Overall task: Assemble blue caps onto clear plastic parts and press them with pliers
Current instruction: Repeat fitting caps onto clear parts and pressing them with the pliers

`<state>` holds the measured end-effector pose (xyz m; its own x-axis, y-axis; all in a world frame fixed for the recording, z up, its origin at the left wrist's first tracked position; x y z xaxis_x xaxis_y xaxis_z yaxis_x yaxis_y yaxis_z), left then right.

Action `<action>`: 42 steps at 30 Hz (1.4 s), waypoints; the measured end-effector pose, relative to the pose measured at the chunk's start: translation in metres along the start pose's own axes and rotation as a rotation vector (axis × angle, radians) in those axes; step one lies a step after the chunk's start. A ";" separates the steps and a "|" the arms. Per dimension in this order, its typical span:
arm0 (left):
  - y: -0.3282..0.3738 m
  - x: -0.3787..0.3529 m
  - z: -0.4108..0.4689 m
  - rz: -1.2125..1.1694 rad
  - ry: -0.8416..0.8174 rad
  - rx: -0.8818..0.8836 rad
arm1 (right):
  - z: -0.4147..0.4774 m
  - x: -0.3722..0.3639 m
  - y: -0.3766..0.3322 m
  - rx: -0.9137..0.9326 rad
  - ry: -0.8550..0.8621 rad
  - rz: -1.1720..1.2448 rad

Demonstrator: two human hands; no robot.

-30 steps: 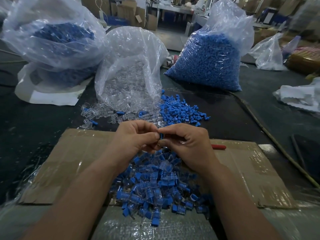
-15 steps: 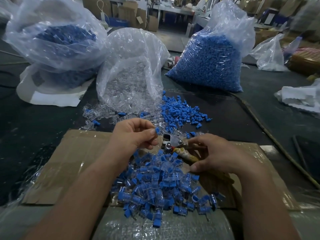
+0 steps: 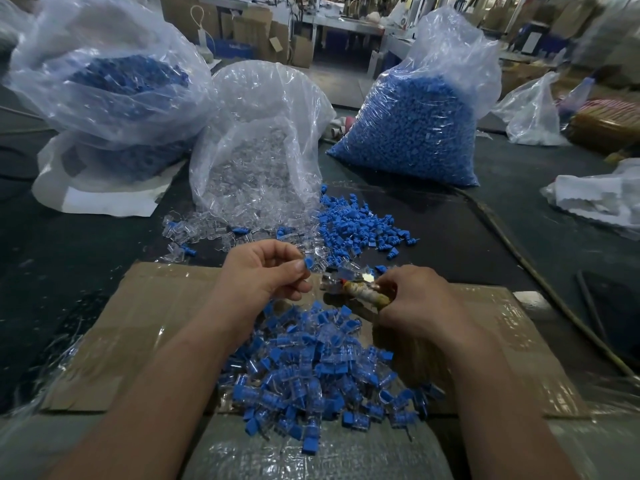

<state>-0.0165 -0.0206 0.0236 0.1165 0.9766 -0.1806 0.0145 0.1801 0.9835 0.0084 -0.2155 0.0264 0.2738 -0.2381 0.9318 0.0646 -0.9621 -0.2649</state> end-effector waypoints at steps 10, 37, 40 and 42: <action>0.003 -0.001 0.000 -0.004 0.033 -0.041 | -0.004 0.010 -0.001 0.174 0.322 0.264; 0.013 -0.003 -0.004 0.207 0.147 -0.223 | -0.005 -0.006 -0.029 0.341 0.152 0.082; 0.014 -0.004 -0.005 0.275 0.159 -0.233 | -0.007 -0.003 -0.030 0.335 0.162 0.115; 0.014 -0.004 -0.006 0.302 0.168 -0.235 | -0.009 -0.002 -0.030 0.317 0.166 0.151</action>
<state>-0.0223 -0.0216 0.0382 -0.0828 0.9917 0.0983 -0.2249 -0.1147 0.9676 -0.0025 -0.1871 0.0350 0.1452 -0.4174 0.8971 0.3364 -0.8318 -0.4415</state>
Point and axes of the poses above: each hand's wrist, its own z-axis towards the middle knuckle, its own x-axis out of the back of the hand, y = z × x, the point moved 4 cm from there along z, towards the middle knuckle, and after that the axes turned 6 degrees about -y, right-handed, at the moved point
